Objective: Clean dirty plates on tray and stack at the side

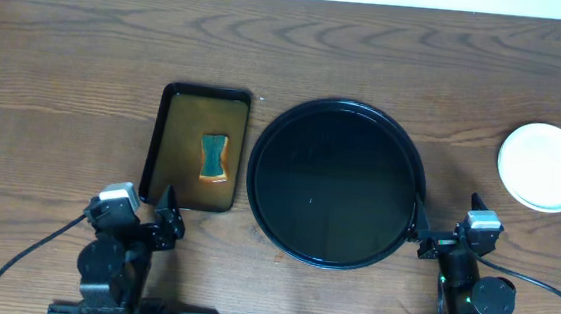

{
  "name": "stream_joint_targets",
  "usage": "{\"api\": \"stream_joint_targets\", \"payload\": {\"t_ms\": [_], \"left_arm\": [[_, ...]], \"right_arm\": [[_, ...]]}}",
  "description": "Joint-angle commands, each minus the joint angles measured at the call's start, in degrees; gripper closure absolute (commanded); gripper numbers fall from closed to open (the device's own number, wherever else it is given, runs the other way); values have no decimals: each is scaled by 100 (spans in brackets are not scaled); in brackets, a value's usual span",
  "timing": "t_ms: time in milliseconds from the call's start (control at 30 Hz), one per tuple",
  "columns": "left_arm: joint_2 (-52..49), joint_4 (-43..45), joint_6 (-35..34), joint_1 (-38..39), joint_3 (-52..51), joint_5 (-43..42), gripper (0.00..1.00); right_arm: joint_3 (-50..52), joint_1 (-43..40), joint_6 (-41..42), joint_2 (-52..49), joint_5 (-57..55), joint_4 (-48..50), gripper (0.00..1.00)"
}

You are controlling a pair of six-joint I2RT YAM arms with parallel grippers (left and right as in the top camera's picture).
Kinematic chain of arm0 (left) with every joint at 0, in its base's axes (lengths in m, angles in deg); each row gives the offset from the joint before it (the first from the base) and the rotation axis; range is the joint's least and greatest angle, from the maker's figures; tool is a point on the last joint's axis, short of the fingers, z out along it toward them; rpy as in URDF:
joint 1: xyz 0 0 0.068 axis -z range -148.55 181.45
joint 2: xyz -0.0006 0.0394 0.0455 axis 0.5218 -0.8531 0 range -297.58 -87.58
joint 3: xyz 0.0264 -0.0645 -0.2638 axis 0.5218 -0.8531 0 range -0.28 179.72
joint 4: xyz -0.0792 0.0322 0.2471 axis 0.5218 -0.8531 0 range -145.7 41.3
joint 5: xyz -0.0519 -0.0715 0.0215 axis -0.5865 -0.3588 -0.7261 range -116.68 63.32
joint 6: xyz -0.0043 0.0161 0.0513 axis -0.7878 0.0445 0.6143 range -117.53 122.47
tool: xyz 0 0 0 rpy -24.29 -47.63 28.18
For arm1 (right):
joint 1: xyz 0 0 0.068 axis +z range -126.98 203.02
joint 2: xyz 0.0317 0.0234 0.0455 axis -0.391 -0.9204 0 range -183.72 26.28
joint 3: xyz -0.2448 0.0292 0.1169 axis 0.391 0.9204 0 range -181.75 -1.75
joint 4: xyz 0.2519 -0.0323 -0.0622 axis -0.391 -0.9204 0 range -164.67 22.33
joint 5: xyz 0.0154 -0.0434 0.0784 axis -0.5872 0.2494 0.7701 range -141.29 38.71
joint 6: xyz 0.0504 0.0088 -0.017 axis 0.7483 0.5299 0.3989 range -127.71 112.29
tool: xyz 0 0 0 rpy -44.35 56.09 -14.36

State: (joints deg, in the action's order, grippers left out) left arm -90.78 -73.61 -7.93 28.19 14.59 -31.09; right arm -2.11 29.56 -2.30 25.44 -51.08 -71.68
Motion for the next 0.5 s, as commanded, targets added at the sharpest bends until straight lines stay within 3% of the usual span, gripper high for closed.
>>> {"api": "stream_joint_targets", "payload": {"t_ms": [0,233,467], "left_arm": [[315,627,98,-33,-522,-101,20],[310,2546,415,-31,-1399,-162,20],[310,2131,673,-31,-1464,-210,20]], "right_arm": [[4,-24,31,42,20,-26,1],[4,-24,31,42,20,-26,1],[4,-24,31,42,20,-26,1]]}}
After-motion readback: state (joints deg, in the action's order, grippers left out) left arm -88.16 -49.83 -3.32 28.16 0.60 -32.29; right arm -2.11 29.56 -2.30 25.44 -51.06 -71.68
